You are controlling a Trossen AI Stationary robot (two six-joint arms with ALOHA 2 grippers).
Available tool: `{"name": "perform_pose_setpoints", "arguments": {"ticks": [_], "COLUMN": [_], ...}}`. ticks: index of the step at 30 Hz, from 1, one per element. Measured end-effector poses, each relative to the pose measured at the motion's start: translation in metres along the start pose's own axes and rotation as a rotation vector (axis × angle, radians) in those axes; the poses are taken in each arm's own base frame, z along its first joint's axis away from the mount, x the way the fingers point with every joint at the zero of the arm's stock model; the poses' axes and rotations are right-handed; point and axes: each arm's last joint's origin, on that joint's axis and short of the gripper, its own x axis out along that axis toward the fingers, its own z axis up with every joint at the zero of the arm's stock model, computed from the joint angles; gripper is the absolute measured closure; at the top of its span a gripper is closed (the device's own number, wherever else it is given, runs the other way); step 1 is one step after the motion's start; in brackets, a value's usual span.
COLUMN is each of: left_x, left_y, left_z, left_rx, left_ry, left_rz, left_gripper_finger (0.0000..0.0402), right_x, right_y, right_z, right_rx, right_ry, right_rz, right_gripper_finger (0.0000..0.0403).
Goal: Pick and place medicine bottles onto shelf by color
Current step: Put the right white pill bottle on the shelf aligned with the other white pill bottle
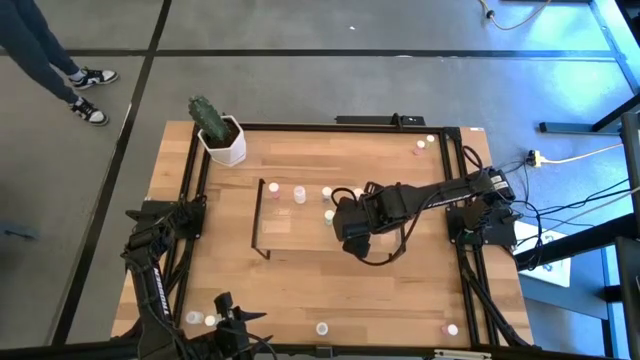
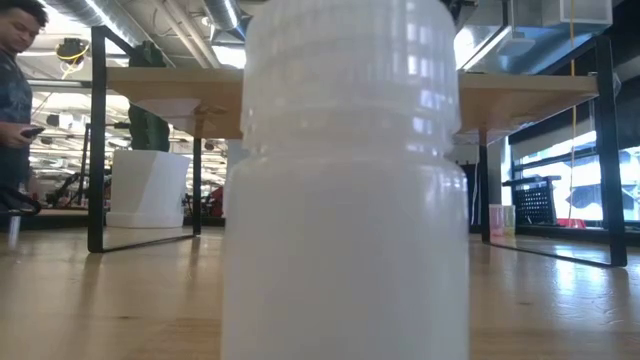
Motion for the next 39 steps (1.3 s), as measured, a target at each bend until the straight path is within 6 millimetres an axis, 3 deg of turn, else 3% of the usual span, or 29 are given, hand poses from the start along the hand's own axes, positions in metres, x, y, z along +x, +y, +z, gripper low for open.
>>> {"name": "perform_pose_setpoints", "arguments": {"ticks": [8,21,26,32,39], "left_x": [0.0,-0.002,-0.01,-0.024,-0.035], "left_y": [-0.001,-0.001,-0.002,-0.003,-0.001], "left_z": [-0.001,-0.003,-0.01,-0.021,-0.032], "left_rx": [-0.005,-0.003,-0.003,-0.064,-0.174], "left_ry": [0.027,0.068,0.132,0.212,0.421], "left_rz": [-0.007,-0.018,-0.044,-0.067,-0.042], "left_gripper_finger": [0.0189,0.0189,0.0189,0.0189,0.0189], "right_x": [-0.017,-0.069,-0.093,-0.112,-0.135], "right_y": [-0.004,-0.012,0.008,0.048,0.086], "right_z": [0.003,0.005,-0.003,-0.024,-0.043], "right_rx": [0.008,0.03,-0.08,-0.274,-0.402], "right_ry": [-0.023,-0.099,-0.217,-0.358,-0.53], "right_rz": [0.017,0.045,0.1,0.171,0.312], "right_gripper_finger": [0.016,0.016,0.016,0.016,0.016]}}
